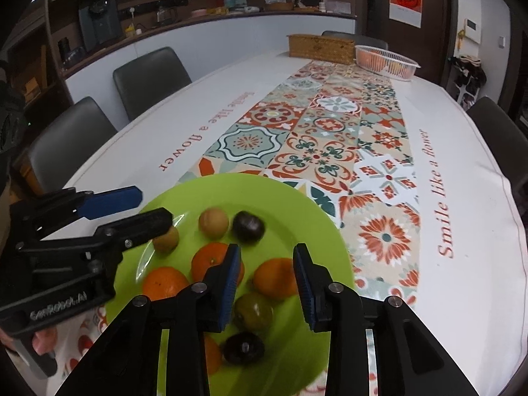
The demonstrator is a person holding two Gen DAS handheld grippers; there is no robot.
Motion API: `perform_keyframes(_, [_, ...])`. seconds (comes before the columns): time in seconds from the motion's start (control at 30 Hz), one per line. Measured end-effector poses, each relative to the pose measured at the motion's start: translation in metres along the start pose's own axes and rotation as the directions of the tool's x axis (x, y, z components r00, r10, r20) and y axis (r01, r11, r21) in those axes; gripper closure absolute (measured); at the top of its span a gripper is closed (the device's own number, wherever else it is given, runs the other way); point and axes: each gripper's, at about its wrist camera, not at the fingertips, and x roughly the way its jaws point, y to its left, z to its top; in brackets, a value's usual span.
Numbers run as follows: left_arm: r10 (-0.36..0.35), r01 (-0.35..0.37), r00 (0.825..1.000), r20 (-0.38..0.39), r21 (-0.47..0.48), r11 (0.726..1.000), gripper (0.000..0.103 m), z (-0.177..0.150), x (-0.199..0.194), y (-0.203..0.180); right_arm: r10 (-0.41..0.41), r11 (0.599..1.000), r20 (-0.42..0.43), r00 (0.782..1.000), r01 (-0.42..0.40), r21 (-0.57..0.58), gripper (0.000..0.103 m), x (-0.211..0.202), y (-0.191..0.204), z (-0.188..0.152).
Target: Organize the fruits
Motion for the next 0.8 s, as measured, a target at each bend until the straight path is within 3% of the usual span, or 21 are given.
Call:
perform_keyframes(0.2, [0.046, -0.048, 0.997, 0.056, 0.029, 0.998, 0.059, -0.013, -0.038, -0.013, -0.039, 0.999, 0.057, 0.998, 0.039, 0.008, 0.069, -0.04, 0.002, -0.012])
perform_keyframes(0.4, [0.068, -0.073, 0.991, 0.112, 0.035, 0.997, 0.05, -0.026, -0.08, -0.029, -0.054, 0.998, 0.13, 0.99, 0.051, 0.023, 0.061, -0.088, 0.008, -0.026])
perform_keyframes(0.5, [0.085, -0.092, 0.985, 0.152, 0.037, 0.995, 0.037, -0.034, -0.103, -0.034, -0.066, 0.998, 0.153, 0.986, 0.062, 0.029, 0.061, -0.111, 0.012, -0.034])
perform_keyframes(0.6, [0.095, -0.104, 0.982, 0.163, 0.045, 0.994, 0.034, -0.042, -0.12, -0.041, -0.074, 0.997, 0.176, 0.982, 0.067, 0.045, 0.05, -0.134, 0.015, -0.044])
perform_keyframes(0.73, [0.1, -0.113, 0.977, 0.188, 0.059, 0.992, 0.024, -0.055, -0.148, -0.053, -0.078, 0.995, 0.2, 0.977, 0.065, 0.069, 0.049, -0.161, 0.017, -0.058])
perform_keyframes(0.8, [0.125, -0.141, 0.971, 0.206, 0.065, 0.988, 0.022, -0.063, -0.16, -0.059, -0.092, 0.994, 0.216, 0.972, 0.076, 0.08, 0.039, -0.175, 0.019, -0.067])
